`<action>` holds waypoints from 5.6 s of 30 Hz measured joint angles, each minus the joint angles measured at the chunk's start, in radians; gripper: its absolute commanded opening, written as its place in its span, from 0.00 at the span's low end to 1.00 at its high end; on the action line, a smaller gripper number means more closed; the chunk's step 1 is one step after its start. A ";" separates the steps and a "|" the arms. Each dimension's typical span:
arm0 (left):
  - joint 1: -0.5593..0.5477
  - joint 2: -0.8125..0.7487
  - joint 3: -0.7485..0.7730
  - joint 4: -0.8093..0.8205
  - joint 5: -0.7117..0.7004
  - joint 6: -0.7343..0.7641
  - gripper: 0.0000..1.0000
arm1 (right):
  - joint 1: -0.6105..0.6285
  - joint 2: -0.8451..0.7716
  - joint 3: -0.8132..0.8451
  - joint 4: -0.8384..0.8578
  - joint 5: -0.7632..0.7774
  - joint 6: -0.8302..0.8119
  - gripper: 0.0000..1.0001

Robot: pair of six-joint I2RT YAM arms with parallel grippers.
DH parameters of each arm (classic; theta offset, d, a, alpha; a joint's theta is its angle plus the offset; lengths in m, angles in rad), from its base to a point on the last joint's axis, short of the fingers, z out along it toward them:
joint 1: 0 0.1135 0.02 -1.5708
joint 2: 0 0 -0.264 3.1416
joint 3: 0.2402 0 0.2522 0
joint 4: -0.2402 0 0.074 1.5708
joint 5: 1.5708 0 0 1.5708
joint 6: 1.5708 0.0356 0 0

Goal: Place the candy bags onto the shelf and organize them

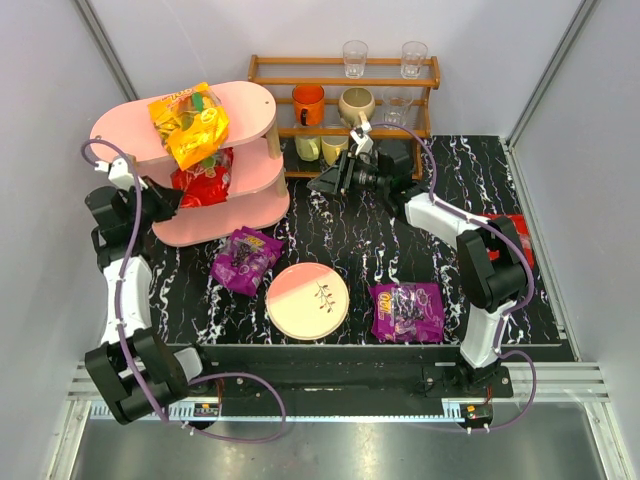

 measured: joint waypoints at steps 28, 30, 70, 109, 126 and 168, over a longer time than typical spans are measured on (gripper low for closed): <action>0.183 0.057 0.008 0.033 0.026 -0.012 0.00 | -0.015 0.000 -0.053 0.077 -0.031 0.052 0.53; 0.191 0.059 0.008 0.038 0.023 -0.018 0.00 | -0.019 0.001 -0.056 0.103 -0.043 0.070 0.53; 0.201 -0.299 -0.077 -0.021 -0.088 -0.159 0.99 | -0.122 -0.148 -0.211 0.071 -0.020 0.107 0.55; -0.283 -0.639 -0.221 -0.468 -0.276 -0.167 0.99 | -0.850 -0.323 -0.294 -0.798 1.027 -0.248 0.98; -0.283 -0.640 -0.223 -0.461 -0.269 -0.167 0.99 | -0.888 -0.262 -0.325 -0.707 0.969 -0.233 0.78; -0.631 -0.837 -0.482 -0.259 -0.251 -0.444 0.99 | -0.281 -0.502 -0.500 -0.282 0.322 0.105 0.00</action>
